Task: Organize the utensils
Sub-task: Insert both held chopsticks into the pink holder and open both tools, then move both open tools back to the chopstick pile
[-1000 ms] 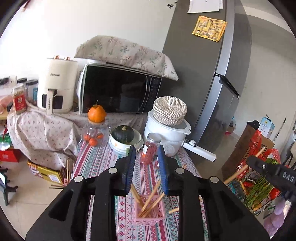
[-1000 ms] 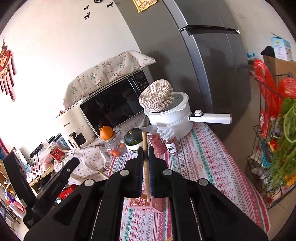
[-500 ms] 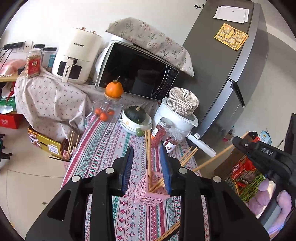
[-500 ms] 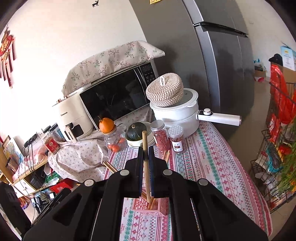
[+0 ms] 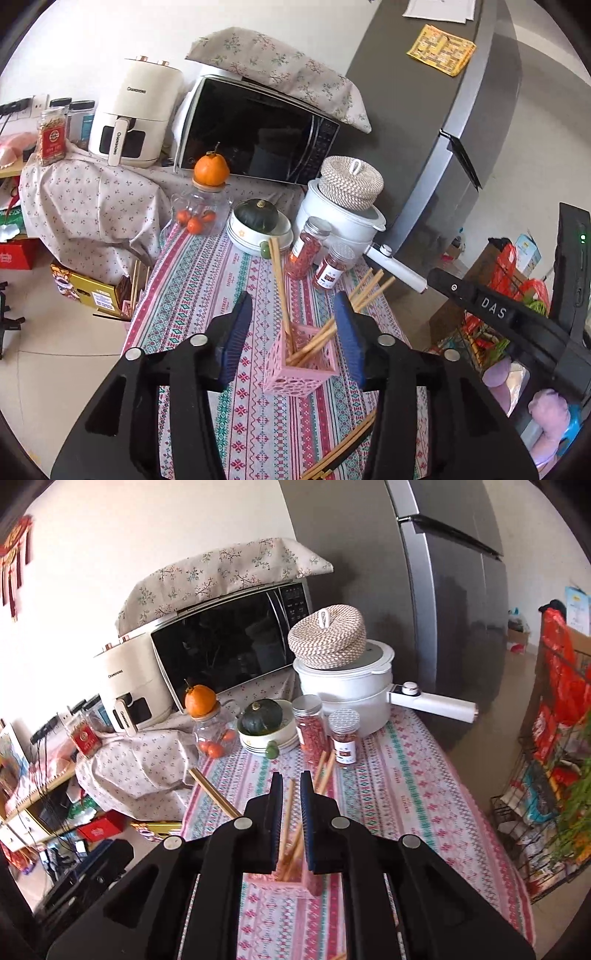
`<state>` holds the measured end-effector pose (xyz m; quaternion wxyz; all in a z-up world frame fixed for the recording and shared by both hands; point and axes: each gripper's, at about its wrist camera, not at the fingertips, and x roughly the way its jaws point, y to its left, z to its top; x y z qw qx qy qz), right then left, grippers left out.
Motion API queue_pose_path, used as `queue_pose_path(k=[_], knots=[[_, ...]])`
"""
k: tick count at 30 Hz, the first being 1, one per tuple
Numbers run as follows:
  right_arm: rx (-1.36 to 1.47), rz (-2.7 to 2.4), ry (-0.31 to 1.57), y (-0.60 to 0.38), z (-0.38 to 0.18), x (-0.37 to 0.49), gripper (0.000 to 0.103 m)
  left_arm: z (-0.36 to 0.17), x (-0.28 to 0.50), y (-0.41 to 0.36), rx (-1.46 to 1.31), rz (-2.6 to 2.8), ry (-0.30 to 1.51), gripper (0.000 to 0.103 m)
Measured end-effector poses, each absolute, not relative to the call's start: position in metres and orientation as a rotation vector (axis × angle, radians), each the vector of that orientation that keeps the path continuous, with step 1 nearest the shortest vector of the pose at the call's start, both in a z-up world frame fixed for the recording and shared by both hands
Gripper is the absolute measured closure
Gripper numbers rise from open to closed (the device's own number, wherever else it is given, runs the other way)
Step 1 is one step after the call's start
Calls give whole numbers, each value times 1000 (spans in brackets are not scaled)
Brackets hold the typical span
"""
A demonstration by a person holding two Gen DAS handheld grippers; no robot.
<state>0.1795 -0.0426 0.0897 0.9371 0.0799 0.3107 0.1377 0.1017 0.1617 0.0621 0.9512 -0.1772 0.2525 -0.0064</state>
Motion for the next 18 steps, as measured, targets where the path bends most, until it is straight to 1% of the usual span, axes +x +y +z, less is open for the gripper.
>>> queue_pose_path(k=[2, 3, 7, 8, 9, 10, 13, 14, 16, 18], knots=[[140, 265, 623, -47, 85, 168, 92, 60, 99, 151, -320, -11, 518, 53], [131, 261, 619, -50, 83, 164, 91, 59, 97, 147, -302, -6, 517, 50], [90, 234, 599, -61, 73, 141, 86, 51, 88, 130, -255, -1, 519, 42], [83, 229, 598, -64, 70, 136, 84, 48, 86, 127, -253, -1, 522, 36], [76, 223, 599, -67, 66, 132, 78, 45, 84, 125, -251, 0, 527, 32], [70, 218, 601, -71, 62, 127, 70, 41, 82, 122, -248, 1, 534, 31], [56, 205, 609, -80, 51, 117, 67, 31, 79, 114, -233, -2, 564, 28], [54, 197, 611, -85, 47, 114, 66, 28, 78, 113, -231, -1, 571, 25], [61, 188, 622, -92, 41, 110, 53, 20, 75, 109, -228, 3, 586, 23], [71, 180, 637, -100, 33, 107, 50, 14, 73, 105, -225, 0, 602, 20]])
